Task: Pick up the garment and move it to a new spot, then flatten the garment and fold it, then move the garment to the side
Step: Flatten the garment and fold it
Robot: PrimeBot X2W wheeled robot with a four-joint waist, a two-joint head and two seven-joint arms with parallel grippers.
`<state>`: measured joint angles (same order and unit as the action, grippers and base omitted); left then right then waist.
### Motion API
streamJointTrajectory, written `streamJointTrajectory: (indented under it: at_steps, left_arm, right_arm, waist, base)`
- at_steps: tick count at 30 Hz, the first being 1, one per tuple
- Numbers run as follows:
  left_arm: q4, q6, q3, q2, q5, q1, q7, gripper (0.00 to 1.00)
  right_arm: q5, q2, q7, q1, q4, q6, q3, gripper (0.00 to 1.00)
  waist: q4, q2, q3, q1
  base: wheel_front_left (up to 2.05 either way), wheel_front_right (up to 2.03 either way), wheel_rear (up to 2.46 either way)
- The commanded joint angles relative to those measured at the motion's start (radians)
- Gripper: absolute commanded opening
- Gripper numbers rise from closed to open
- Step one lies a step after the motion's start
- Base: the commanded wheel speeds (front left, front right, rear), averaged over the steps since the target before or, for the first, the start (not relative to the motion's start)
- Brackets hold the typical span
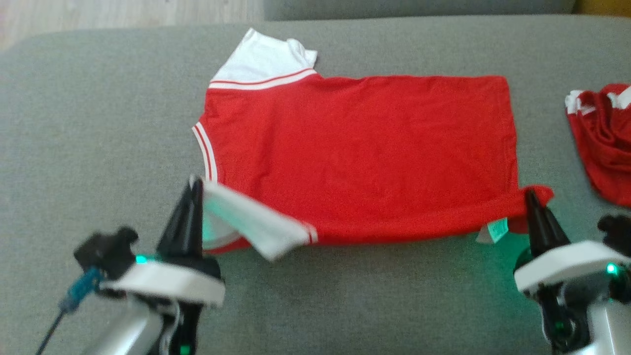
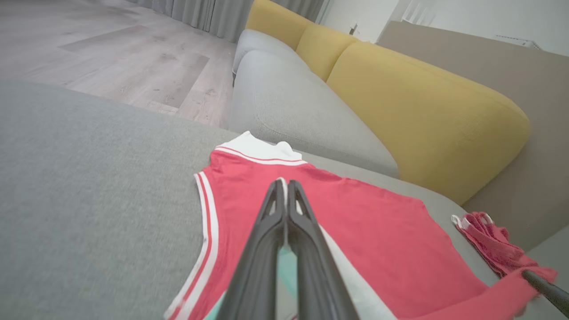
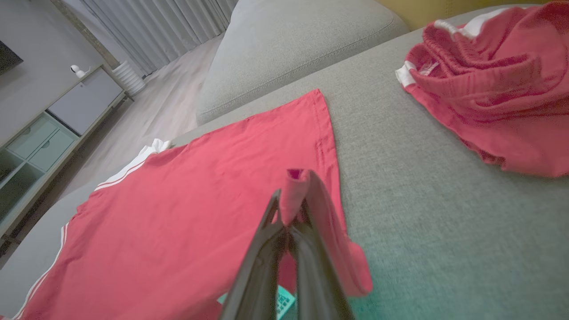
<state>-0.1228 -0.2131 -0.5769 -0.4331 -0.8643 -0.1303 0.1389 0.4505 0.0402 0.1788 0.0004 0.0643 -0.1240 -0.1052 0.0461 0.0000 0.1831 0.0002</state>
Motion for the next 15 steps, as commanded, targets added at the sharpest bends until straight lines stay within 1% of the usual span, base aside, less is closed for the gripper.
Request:
streamJointTrajectory:
  at_steps: [1,5,8,13,14,15]
  left_arm:
    - [0.012,0.008,0.059,0.002,0.000,-0.085,0.023,0.00]
    - [0.134,0.024,0.083,0.059,0.005,-0.191,0.065,0.00]
    - [0.212,0.039,0.081,0.092,0.016,-0.248,0.080,0.00]
    - [0.305,0.066,0.075,0.128,0.032,-0.310,0.096,0.00]
    - [0.320,0.069,0.076,0.133,0.035,-0.319,0.099,0.00]
    - [0.333,0.071,0.081,0.140,0.038,-0.328,0.103,0.00]
  right_arm:
    - [0.002,0.010,-0.017,-0.064,-0.009,-0.007,0.021,0.00]
    - [-0.004,0.010,-0.042,-0.157,0.064,-0.007,0.016,0.00]
    - [-0.009,0.010,-0.059,-0.210,0.111,-0.007,0.026,0.00]
    - [-0.021,0.010,-0.087,-0.276,0.181,-0.007,0.036,0.00]
    - [-0.024,0.010,-0.094,-0.287,0.193,-0.007,0.039,0.20]
    - [-0.027,0.010,-0.100,-0.296,0.202,-0.007,0.044,0.58]
  waist:
    - [-0.006,0.0000,0.026,-0.0002]
    - [-0.010,0.0000,0.066,-0.0002]
    - [-0.013,0.0000,0.091,-0.0002]
    - [-0.014,0.0000,0.123,-0.0002]
    - [-0.014,0.0000,0.126,-0.0002]
    - [-0.014,0.0000,0.128,-0.0002]
  base:
    - [0.00,0.00,0.00]
    - [0.00,0.00,0.00]
    - [0.00,0.00,0.00]
    - [0.00,0.00,0.00]
    - [0.00,0.00,0.00]
    - [0.00,0.00,0.00]
